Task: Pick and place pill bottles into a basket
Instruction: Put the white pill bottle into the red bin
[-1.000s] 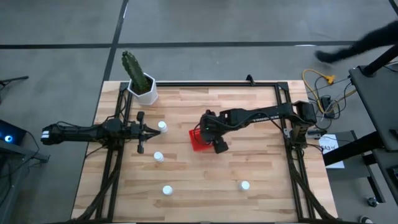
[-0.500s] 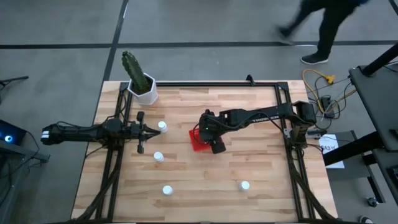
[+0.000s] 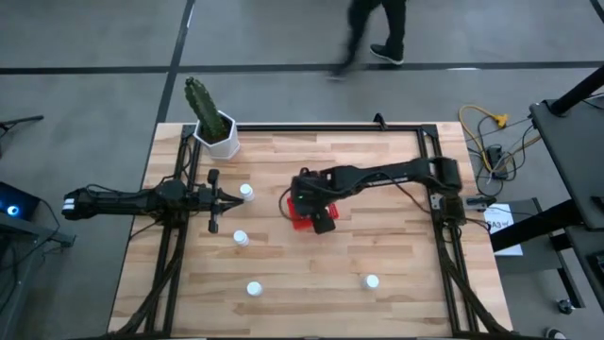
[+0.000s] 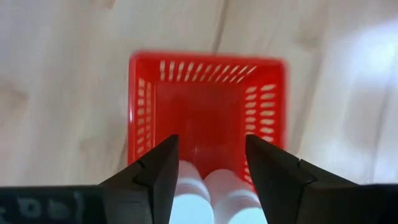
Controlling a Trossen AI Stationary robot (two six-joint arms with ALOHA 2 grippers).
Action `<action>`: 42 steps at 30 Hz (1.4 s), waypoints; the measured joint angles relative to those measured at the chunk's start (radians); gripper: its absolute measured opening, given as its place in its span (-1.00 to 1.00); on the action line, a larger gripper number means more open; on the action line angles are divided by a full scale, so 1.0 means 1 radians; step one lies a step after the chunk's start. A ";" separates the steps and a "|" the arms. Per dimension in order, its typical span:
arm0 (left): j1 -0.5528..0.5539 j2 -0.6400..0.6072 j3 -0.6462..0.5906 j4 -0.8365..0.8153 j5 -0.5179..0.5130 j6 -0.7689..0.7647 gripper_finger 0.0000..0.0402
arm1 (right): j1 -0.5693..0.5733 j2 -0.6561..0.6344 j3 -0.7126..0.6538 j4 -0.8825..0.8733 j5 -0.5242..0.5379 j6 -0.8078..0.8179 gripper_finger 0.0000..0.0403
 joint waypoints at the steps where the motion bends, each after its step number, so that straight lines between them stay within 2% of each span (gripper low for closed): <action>1: 0.000 0.000 0.000 0.000 0.000 0.000 -0.97 | 0.000 0.029 0.036 -0.043 0.000 -0.007 -0.14; 7: 0.000 0.000 0.000 0.000 0.000 0.000 -0.97 | 0.001 0.146 0.205 -0.193 0.014 -0.012 -0.16; 14: 0.000 0.000 0.000 0.000 0.000 0.000 -0.97 | 0.007 0.229 0.293 -0.307 0.077 -0.021 -0.20; 42: 0.000 0.000 0.000 0.000 0.000 0.000 -0.97 | 0.010 0.237 0.280 -0.341 0.103 -0.060 -0.24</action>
